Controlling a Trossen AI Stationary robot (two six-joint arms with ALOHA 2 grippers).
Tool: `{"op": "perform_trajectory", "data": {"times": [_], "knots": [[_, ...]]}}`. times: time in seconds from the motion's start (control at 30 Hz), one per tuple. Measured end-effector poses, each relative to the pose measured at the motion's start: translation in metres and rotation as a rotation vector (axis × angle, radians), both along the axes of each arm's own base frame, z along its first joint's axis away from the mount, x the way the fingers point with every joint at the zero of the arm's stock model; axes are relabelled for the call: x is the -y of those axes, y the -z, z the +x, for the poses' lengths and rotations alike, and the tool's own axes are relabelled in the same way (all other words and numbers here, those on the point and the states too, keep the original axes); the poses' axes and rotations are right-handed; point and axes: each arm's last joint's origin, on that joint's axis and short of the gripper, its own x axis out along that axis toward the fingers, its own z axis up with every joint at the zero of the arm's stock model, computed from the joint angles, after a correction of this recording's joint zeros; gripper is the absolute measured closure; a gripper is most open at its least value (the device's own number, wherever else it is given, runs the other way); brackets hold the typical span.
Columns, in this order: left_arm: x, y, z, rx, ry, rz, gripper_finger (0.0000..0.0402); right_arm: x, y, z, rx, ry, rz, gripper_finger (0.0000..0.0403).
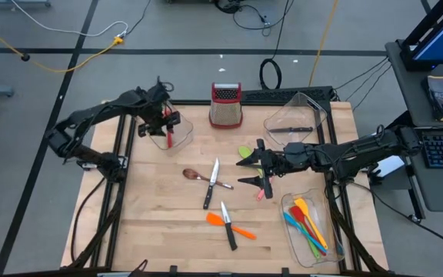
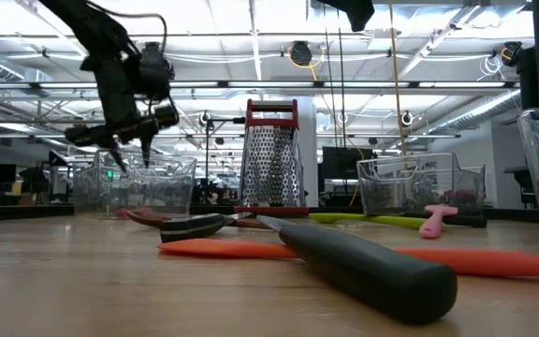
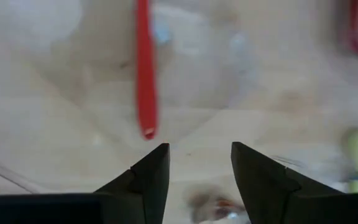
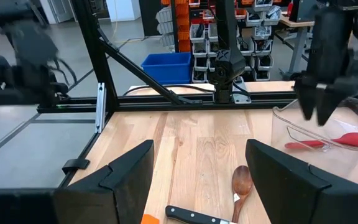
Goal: Pick & Place Kitchen Items
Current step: Put the top silver kitchen knife into the top right transparent bin
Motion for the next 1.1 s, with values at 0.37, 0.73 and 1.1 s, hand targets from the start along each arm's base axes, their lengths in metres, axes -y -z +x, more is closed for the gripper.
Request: {"op": "perform_trajectory", "data": {"times": [0.37,0.73,1.1], "knots": [[0.051,-0.085,-0.003,0.330,0.085,0.520,0.0227,0.000,0.000,0.000,0.000,-0.002,-0.004,0.0156],[0.138,-0.106,0.027,0.495,0.309,0.686,0.0227,0.000,0.000,0.000,-0.001,-0.004,0.005,0.0156],[0.214,-0.082,0.064,0.523,0.387,0.576,0.0227,0.000,0.000,0.000,-0.001,-0.004,0.007,0.0156]]}}
